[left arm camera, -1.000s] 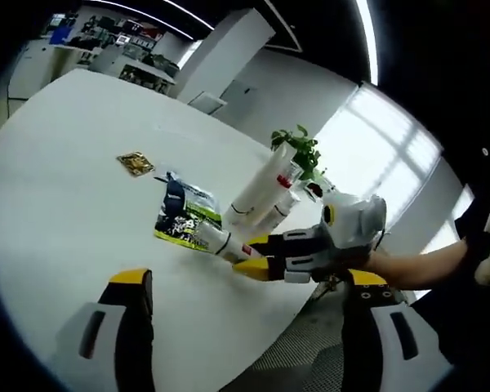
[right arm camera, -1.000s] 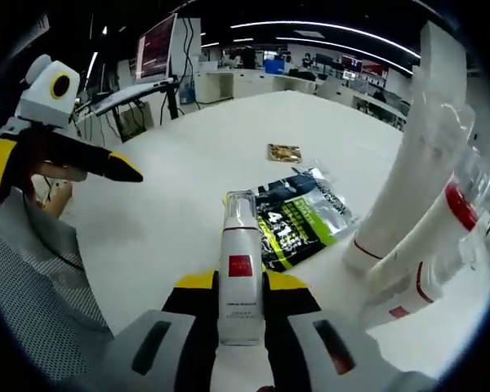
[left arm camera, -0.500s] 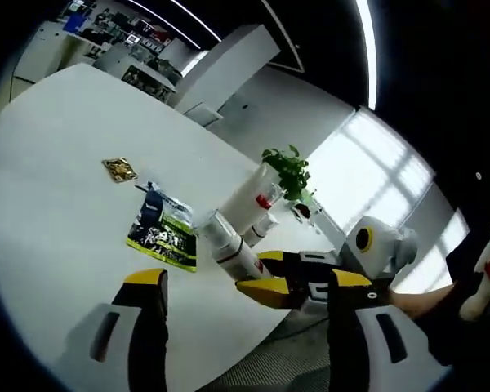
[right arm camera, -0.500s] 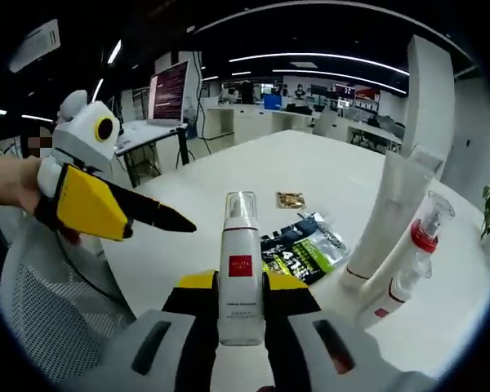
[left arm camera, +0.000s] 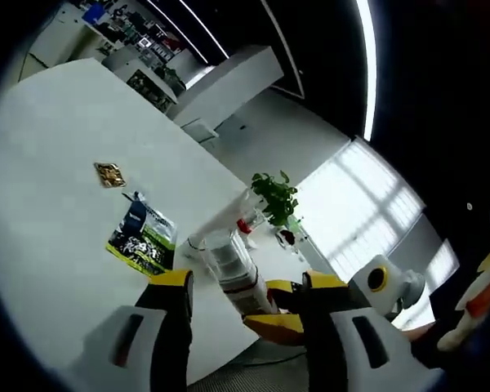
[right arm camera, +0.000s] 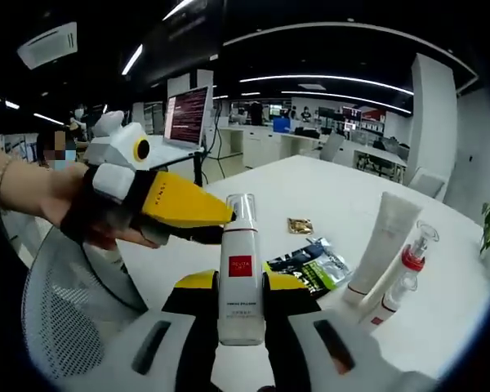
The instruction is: Arrange the skincare products in the storage area until every visible bottle or jar stands upright without overlapping.
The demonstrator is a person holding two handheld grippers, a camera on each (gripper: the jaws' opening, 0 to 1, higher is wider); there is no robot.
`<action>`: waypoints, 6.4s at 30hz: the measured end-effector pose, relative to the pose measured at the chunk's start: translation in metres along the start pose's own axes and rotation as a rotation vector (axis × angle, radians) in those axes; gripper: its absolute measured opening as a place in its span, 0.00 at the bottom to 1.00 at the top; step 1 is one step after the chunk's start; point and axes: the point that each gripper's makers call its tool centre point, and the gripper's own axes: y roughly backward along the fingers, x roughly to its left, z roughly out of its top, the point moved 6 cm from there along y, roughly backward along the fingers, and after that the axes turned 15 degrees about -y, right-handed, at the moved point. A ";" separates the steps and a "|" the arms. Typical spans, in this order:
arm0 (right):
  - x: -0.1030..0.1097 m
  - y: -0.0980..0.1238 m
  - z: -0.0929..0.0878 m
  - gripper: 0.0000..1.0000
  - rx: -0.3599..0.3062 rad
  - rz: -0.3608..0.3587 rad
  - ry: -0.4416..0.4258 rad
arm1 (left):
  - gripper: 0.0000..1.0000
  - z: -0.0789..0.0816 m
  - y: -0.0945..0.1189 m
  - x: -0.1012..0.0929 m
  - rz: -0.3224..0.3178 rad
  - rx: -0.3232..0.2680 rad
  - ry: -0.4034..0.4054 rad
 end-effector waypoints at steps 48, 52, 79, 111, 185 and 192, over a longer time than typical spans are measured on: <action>-0.009 0.059 0.021 0.27 -0.085 0.366 -0.046 | 0.14 0.032 -0.018 -0.065 -0.275 0.161 -0.542; -0.017 0.060 0.029 0.26 -0.092 0.423 -0.058 | 0.14 0.040 -0.017 -0.070 -0.334 0.157 -0.598; -0.043 0.039 0.002 0.22 -0.023 0.352 0.025 | 0.13 0.017 -0.054 -0.078 -0.419 0.295 -0.952; -0.100 -0.011 -0.069 0.22 0.168 0.154 0.051 | 0.13 -0.043 -0.119 -0.013 -0.440 0.550 -1.069; -0.157 0.009 -0.101 0.61 0.169 -0.048 -0.128 | 0.14 -0.028 -0.195 0.027 -0.481 0.538 -1.077; -0.156 0.009 -0.103 0.61 0.170 -0.052 -0.135 | 0.14 -0.026 -0.201 0.029 -0.475 0.522 -1.062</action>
